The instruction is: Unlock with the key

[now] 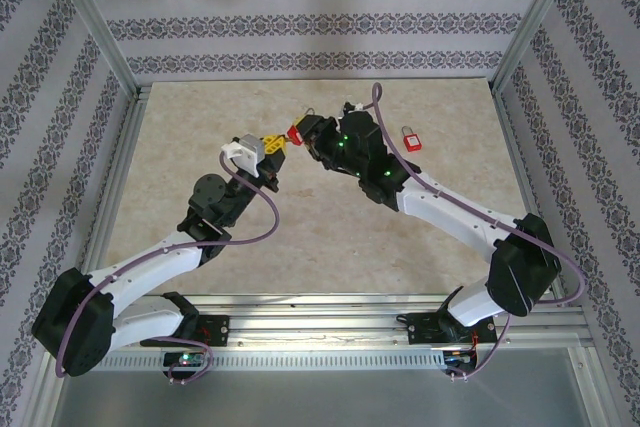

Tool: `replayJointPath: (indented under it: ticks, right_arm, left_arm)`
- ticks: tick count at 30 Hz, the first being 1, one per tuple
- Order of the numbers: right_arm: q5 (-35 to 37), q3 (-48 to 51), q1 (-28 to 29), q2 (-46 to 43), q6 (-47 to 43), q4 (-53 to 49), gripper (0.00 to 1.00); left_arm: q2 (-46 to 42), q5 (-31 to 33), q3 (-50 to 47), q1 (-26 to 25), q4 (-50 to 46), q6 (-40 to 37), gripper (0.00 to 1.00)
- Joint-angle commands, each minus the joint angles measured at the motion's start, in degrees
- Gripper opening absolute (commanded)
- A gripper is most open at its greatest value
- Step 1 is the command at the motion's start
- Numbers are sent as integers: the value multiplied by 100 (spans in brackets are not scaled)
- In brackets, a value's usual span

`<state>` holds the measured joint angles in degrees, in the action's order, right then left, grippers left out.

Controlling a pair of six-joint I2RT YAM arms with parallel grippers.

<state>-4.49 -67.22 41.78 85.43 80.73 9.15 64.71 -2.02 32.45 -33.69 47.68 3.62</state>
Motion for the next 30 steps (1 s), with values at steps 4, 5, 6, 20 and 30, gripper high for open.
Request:
replayJointPath:
  ticks: [4, 5, 6, 20, 30]
  right_arm:
    - [-933, 159, 6, -184, 1, -395, 0]
    - [-922, 198, -38, -194, 28, -370, 0]
    - [-924, 200, -90, -202, 44, -370, 0]
    - [141, 373, -241, -344, 628, -240, 0]
    - [766, -87, -266, -16, -343, -1646, 0]
  left_arm:
    - [-162, -431, -85, -79, 248, 409, 0]
    - [-178, -431, -128, -84, 252, 429, 0]
    - [-194, -439, -150, -81, 257, 453, 0]
    - [-248, 492, -436, -272, 549, 209, 0]
    - [-81, 1126, -55, -700, 430, -347, 0]
